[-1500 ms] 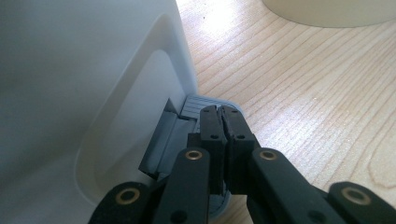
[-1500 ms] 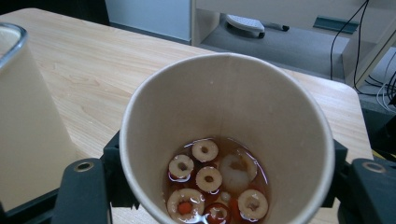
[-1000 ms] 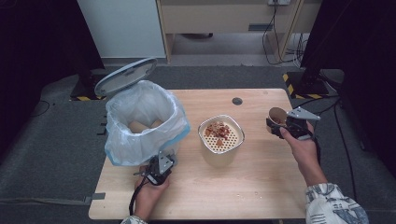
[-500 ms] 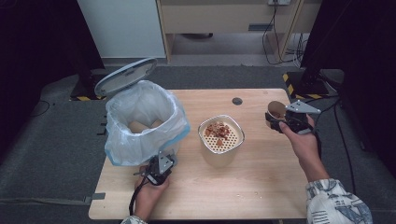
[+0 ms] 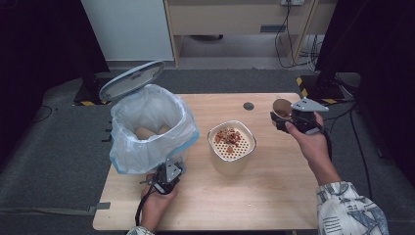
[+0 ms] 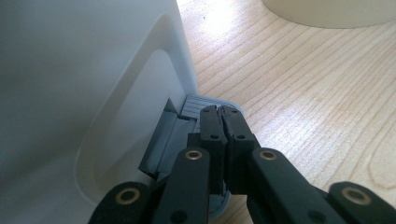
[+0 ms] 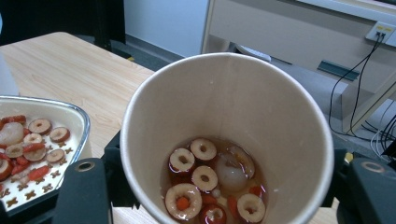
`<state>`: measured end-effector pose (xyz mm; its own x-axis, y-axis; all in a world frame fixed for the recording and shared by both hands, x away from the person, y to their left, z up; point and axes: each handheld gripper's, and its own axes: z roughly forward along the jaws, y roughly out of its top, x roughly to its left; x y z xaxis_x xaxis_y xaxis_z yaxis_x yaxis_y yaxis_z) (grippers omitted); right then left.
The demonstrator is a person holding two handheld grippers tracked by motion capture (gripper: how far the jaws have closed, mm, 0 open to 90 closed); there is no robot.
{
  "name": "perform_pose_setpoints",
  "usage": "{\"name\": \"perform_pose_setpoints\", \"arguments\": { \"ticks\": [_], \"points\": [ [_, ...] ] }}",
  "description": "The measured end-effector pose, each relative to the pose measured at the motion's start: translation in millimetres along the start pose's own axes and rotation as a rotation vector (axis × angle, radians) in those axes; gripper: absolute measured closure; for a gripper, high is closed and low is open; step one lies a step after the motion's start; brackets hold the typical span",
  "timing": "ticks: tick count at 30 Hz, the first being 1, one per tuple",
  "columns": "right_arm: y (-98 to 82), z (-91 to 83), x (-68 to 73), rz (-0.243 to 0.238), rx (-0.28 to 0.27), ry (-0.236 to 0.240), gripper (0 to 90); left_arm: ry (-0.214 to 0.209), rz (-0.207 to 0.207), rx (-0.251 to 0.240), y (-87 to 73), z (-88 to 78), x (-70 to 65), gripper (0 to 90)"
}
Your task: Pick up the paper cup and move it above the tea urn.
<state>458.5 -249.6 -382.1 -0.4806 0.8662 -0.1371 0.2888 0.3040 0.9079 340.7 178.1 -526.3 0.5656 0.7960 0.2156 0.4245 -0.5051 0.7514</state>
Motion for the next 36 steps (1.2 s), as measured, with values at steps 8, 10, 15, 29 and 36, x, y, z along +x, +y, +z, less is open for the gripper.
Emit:
{"name": "perform_pose_setpoints", "arguments": {
  "ticks": [8,10,15,29,36],
  "points": [
    [7.4,6.6,9.8,-0.014,-0.004,0.024,31.5,0.000,0.000,0.000,0.0,0.0,0.1,87.4],
    [9.0,7.0,10.7,-0.012,-0.006,0.025,31.5,-0.001,-0.001,0.000,-0.1,0.0,0.2,87.4],
    [15.7,6.8,13.1,-0.016,-0.016,0.032,31.5,-0.001,-0.001,0.000,0.0,0.0,0.1,87.4],
    [29.8,8.3,24.5,-0.034,-0.039,0.061,31.5,-0.001,0.000,0.000,0.0,0.1,0.1,87.4],
    [34.8,12.8,30.1,-0.059,-0.040,0.070,31.4,0.000,-0.001,-0.001,0.0,0.1,-0.1,87.4]
  ]
}}
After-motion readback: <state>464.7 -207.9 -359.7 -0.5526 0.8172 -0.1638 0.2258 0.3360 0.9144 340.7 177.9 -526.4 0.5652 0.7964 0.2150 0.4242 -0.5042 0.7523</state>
